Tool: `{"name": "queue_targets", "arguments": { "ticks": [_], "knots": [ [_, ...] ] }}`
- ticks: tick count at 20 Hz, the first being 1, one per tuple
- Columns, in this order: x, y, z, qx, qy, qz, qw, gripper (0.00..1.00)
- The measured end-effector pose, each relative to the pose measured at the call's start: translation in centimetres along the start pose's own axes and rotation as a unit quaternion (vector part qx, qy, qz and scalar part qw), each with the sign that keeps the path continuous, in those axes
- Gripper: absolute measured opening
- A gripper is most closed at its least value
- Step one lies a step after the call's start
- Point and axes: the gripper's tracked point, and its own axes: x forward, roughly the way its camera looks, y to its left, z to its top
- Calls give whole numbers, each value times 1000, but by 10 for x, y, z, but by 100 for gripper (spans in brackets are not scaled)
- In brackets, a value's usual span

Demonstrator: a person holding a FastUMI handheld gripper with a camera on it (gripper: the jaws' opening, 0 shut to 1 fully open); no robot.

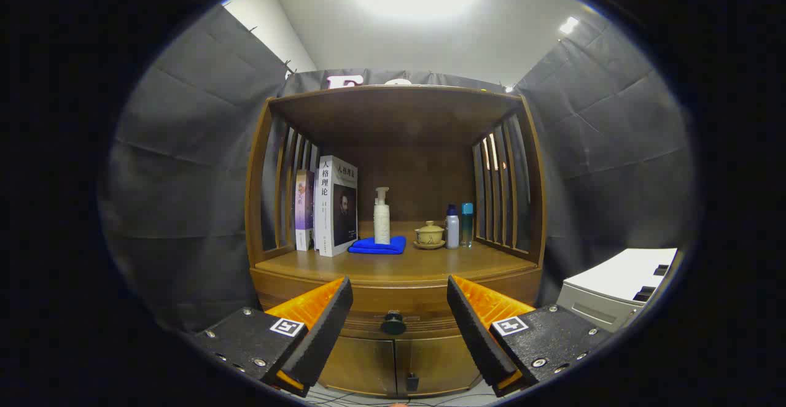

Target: Pull open the drawer, take out the items inside it, and place them on the countertop above the cabinet.

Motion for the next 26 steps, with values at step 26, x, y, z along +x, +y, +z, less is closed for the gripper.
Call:
{"name": "queue_targets", "arguments": {
  "ticks": [26],
  "knots": [
    [29,19,-34,20,58,-18,998,96]
  ]
}}
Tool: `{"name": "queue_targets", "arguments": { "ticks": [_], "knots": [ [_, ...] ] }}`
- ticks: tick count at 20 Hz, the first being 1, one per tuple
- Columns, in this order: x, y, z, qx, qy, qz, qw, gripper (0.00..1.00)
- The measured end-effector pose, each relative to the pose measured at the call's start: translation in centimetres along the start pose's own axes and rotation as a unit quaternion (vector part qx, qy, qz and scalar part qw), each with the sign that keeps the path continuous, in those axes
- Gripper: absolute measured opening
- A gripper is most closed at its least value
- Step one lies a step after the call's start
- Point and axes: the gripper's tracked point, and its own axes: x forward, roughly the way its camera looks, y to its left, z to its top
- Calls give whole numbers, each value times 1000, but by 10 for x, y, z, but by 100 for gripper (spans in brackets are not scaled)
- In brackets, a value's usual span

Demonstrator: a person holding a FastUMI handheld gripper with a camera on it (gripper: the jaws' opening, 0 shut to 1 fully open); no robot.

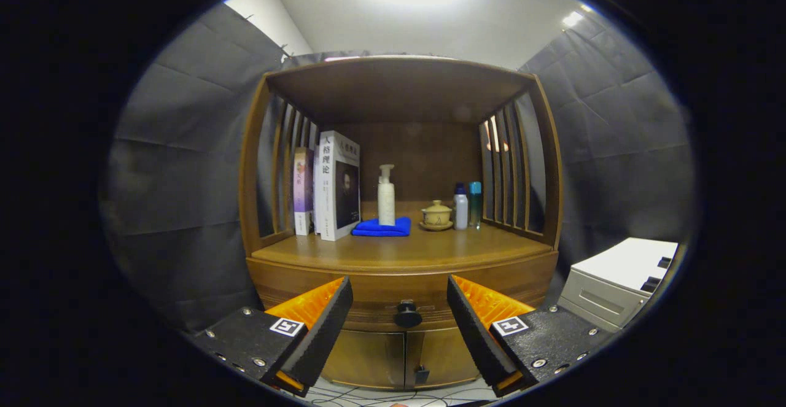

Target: Pull open the drawer, take out the items inside it, and place them on the countertop above the cabinet.

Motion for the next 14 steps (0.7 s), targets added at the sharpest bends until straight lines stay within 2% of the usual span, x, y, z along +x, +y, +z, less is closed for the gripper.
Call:
{"name": "queue_targets", "arguments": {
  "ticks": [8,14],
  "knots": [
    [52,-7,-38,-10,49,-14,999,96],
    [76,-9,-69,-12,81,-7,997,96]
  ]
}}
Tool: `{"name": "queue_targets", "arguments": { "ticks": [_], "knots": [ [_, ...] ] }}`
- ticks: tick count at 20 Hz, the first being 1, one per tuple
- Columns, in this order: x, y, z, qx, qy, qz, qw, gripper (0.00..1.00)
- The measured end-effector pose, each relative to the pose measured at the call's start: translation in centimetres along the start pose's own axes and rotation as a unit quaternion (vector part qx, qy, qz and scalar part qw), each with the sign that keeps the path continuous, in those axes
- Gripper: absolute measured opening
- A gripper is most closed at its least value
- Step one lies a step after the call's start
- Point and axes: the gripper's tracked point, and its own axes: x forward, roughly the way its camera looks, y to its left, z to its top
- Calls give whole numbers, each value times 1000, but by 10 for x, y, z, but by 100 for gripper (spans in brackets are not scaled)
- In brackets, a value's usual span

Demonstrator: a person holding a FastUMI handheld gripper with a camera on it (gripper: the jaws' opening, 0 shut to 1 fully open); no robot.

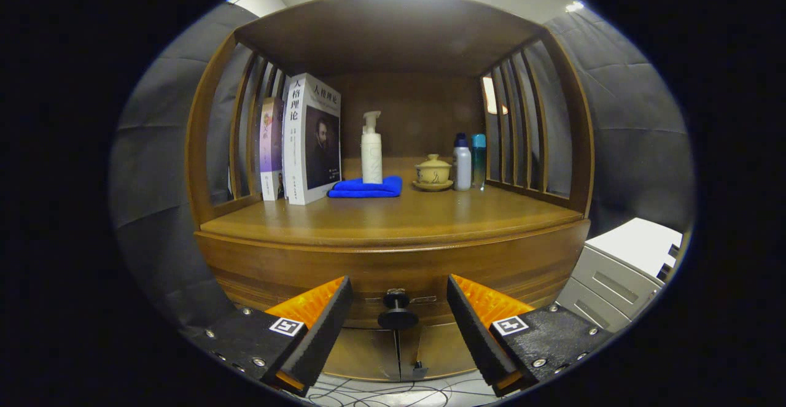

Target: Pull open the drawer, take out the items inside it, and place them on the countertop above the cabinet.

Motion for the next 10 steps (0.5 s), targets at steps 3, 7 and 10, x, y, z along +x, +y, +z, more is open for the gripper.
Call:
{"name": "queue_targets", "arguments": {
  "ticks": [3,7,10],
  "knots": [
    [12,3,-15,0,19,8,1000,95],
    [18,7,-36,-3,44,9,999,87],
    [21,7,-45,-5,51,7,999,76]
  ]
}}
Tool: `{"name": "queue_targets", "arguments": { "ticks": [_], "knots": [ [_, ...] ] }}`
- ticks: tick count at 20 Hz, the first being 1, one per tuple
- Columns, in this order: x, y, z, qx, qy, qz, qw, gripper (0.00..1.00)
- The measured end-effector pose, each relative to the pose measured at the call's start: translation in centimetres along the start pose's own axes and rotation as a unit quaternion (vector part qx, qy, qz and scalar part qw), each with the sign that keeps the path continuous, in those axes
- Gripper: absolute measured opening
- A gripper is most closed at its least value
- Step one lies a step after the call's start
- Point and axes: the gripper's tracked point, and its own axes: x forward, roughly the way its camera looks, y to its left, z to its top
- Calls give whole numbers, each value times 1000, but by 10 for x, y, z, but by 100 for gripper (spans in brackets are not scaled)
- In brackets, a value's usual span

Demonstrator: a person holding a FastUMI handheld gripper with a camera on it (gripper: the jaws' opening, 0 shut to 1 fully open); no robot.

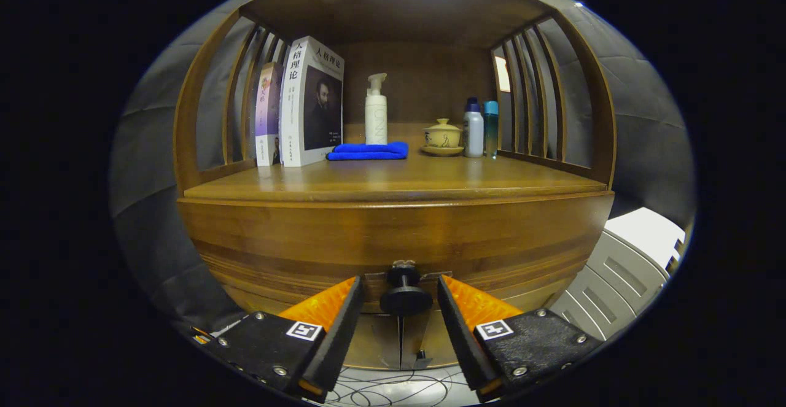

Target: Pull open the drawer, take out the items inside it, and place them on the countertop above the cabinet.

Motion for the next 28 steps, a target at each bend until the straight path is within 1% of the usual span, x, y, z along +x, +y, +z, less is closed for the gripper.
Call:
{"name": "queue_targets", "arguments": {
  "ticks": [1,3,4,6,9,10,12,18,20,23,28],
  "knots": [
    [1,1,-2,4,4,0,1000,74],
    [3,-5,-3,8,5,-7,1000,66],
    [4,-7,-3,14,6,-9,1000,59],
    [6,-6,-2,31,5,-5,999,50],
    [7,-7,-2,37,8,-4,999,48],
    [7,-7,-2,40,9,-5,999,43],
    [5,-6,-2,41,13,-4,999,39],
    [-11,-7,-7,28,20,-2,999,39],
    [-20,-7,-8,20,24,-1,1000,39],
    [-35,-9,-12,25,28,-2,999,39],
    [-64,-11,-19,22,41,-11,999,39]
  ]
}}
